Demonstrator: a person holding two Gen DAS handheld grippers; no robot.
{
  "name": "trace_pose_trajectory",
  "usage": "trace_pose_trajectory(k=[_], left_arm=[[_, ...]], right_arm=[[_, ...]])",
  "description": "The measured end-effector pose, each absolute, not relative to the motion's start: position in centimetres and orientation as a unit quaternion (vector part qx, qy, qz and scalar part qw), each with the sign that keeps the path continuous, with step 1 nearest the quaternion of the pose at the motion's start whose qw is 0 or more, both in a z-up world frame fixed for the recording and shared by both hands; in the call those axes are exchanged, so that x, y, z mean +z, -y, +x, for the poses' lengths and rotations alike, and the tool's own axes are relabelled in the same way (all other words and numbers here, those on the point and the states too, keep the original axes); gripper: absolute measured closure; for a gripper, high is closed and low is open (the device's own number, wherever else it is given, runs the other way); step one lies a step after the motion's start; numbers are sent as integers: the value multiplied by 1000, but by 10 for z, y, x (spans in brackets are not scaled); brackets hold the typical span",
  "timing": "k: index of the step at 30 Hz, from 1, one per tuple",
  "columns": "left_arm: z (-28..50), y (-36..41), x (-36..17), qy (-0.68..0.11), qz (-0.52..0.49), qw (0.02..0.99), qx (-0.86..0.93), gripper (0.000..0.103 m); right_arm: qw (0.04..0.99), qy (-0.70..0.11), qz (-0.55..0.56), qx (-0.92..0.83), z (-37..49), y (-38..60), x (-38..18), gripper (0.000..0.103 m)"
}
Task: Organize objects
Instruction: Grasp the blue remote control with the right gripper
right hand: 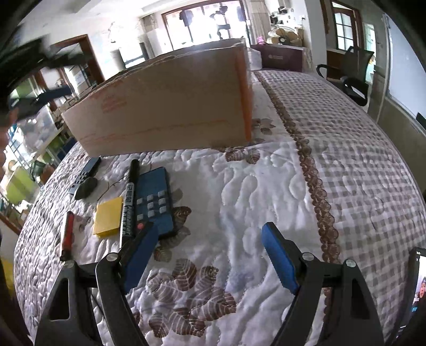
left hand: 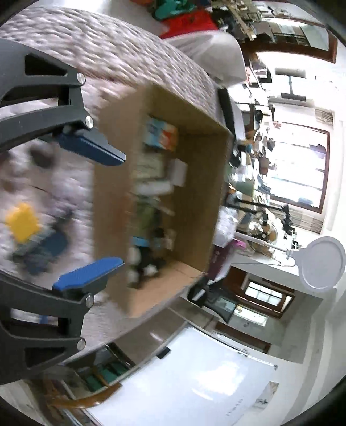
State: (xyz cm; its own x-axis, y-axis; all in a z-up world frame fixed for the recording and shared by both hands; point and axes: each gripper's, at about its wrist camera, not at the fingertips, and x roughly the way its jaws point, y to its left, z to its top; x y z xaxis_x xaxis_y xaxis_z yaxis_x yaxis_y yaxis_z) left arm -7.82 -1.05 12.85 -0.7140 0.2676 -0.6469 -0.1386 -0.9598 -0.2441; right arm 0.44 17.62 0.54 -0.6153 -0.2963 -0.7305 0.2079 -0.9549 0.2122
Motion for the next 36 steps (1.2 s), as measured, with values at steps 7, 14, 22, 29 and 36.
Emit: trace_pose_trajectory(k=[7, 14, 22, 29, 36], left_arm=[[-9, 45, 78, 94, -383, 70, 916, 28], [-6, 64, 41, 173, -393, 84, 899, 28], [-8, 66, 25, 195, -405, 93, 888, 28], [-6, 63, 22, 200, -414, 100, 882, 28], [-4, 52, 22, 181, -417, 106, 884, 28]], right_arm=[[168, 17, 418, -892, 4, -159, 5, 0], [171, -60, 411, -893, -6, -131, 6, 0], [192, -90, 427, -879, -32, -97, 0, 0], [205, -68, 434, -875, -37, -101, 9, 0], [219, -55, 308, -924, -29, -111, 113, 0]])
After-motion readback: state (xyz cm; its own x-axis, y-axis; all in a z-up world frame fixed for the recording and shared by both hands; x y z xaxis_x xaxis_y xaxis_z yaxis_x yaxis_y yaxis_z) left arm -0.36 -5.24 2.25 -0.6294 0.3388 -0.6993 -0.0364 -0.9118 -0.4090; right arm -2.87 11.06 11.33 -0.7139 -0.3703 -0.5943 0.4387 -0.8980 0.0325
